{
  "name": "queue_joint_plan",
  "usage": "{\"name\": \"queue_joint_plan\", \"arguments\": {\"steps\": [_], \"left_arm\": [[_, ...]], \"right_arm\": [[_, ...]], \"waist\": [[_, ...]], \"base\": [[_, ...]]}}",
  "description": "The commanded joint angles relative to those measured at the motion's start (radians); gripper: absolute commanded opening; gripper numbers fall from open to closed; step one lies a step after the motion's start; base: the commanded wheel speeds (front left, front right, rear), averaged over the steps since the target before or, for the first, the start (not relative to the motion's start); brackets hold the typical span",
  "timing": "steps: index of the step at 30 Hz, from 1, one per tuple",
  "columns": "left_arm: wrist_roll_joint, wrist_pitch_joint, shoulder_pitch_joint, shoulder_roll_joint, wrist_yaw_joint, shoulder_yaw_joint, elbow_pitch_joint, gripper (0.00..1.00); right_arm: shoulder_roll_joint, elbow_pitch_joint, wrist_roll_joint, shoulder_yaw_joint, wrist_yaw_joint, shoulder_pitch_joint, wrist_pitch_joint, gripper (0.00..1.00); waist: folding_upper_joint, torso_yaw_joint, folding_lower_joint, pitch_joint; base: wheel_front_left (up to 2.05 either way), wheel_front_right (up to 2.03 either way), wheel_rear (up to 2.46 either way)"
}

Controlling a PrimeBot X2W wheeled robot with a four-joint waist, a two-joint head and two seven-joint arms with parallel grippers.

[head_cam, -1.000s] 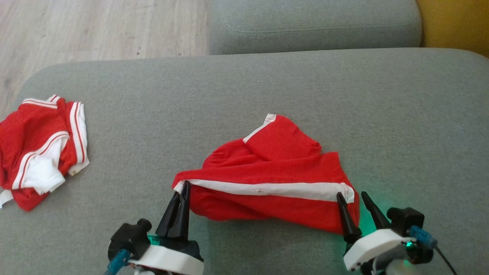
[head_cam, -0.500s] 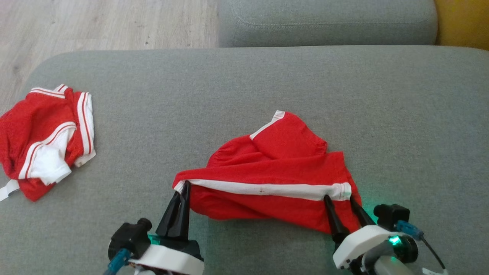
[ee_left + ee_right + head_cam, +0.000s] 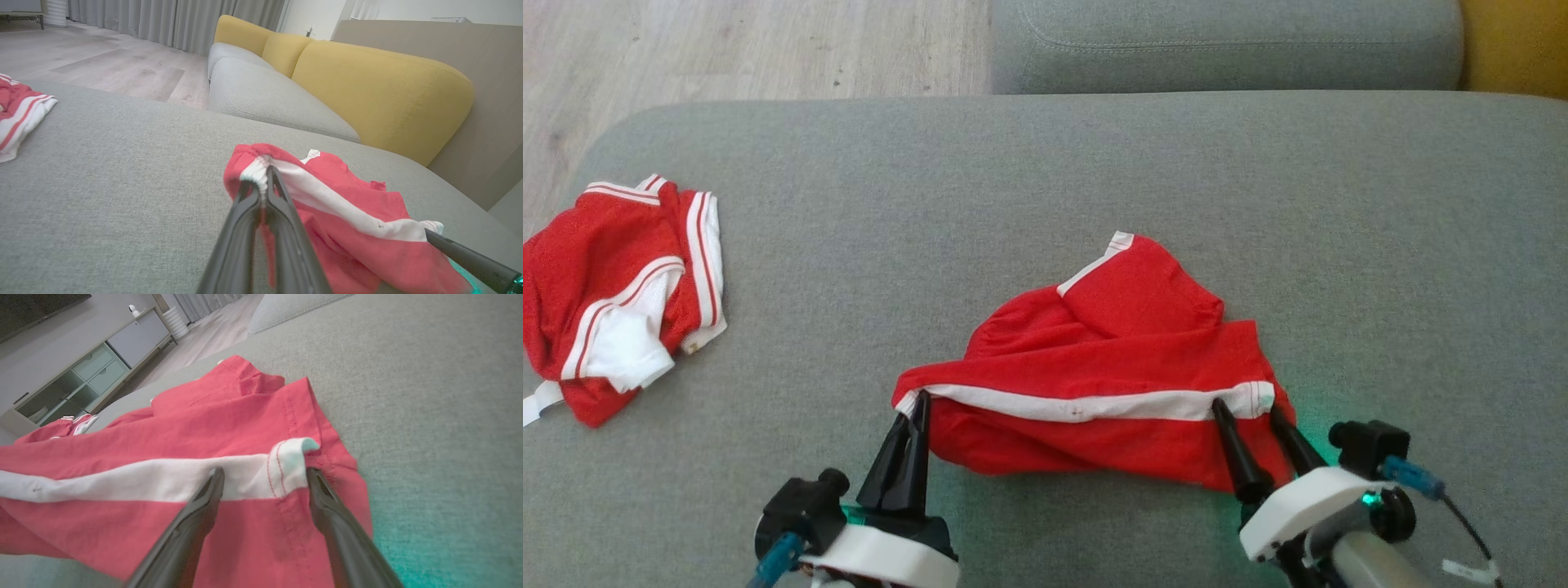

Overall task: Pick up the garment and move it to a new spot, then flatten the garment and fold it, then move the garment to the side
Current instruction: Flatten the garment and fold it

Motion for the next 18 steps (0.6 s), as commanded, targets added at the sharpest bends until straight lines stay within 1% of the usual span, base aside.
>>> {"name": "queue_joint_plan", "arguments": {"steps": [1,4,9,13,18], "left_arm": [[0.005,-0.006,-0.05,-0.001,0.002,0.025,-0.026,0.0],[0.004,-0.006,-0.049,-0.001,0.002,0.025,-0.022,0.0],[0.007,-0.006,-0.048,-0.001,0.002,0.024,-0.016,0.0],[0.003,-0.006,-0.047,-0.001,0.002,0.024,-0.012,0.0],[0.0,-0.006,-0.041,-0.001,0.002,0.027,-0.011,0.0]], "right_arm": [[-0.013,-0.034,0.014,0.027,0.003,-0.046,-0.007,1.0],[-0.037,-0.05,0.055,0.049,0.003,-0.054,-0.007,1.0],[-0.085,-0.06,0.134,0.137,0.003,-0.073,-0.007,1.0],[-0.111,-0.053,0.184,0.191,0.003,-0.088,-0.007,1.0],[-0.138,-0.073,0.228,0.262,0.003,-0.087,-0.007,1.0]], "waist": [[0.0,0.0,-0.0001,0.0],[0.0,-0.001,-0.0001,0.001],[0.0,0.002,-0.0001,0.001],[0.0,0.005,-0.0001,0.0],[0.0,0.004,-0.0001,-0.005]], "base": [[0.0,0.0,0.0],[0.0,0.0,0.0],[0.0,0.0,0.0],[0.0,0.0,0.0],[0.0,0.0,0.0]]}}
